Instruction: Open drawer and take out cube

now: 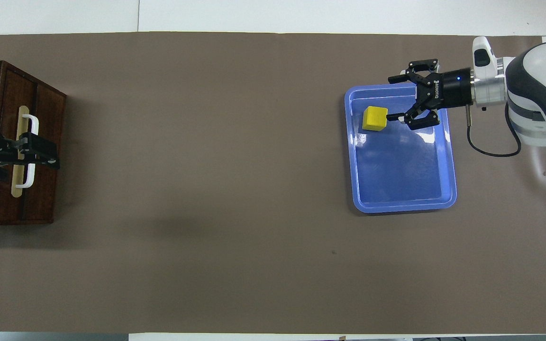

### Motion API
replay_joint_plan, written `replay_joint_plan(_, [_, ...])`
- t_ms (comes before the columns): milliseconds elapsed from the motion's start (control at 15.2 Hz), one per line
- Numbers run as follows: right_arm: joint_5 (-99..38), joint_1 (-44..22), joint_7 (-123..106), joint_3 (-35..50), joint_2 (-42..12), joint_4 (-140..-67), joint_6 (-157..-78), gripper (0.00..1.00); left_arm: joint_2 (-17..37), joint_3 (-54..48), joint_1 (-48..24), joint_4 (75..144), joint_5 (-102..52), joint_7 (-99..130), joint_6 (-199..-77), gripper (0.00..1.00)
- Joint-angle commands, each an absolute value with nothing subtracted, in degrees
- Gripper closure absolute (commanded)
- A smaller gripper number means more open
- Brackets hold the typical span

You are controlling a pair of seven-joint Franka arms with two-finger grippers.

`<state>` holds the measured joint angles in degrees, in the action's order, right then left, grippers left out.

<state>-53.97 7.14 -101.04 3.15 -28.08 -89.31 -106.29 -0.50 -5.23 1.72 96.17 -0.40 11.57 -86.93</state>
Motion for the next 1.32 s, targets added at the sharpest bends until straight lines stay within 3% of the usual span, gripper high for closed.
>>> replay_joint_plan(0, [-45.3,5.1,-88.0,3.0,-22.0,-89.6,-107.0,0.00,0.4,-5.1,1.7,94.7,-0.9,9.9,-85.2,0.00])
replay_joint_plan(462, [-28.1,3.3,-60.2,3.1,-10.1,-89.6,-104.8,0.00,-0.5,-4.7,2.2,94.3,-0.9,4.8,-86.7,0.00])
replay_joint_plan(792, [-11.8,3.3,-40.7,3.3,-1.1,-89.6,-94.2,0.00,-0.8,-4.7,1.9,94.7,-0.9,4.3,-87.1,0.00])
replay_joint_plan(1254, [-1.7,2.4,-13.5,3.0,5.7,-89.6,-81.2,0.00,-0.8,-4.7,2.2,94.9,-0.9,3.3,-89.6,0.00])
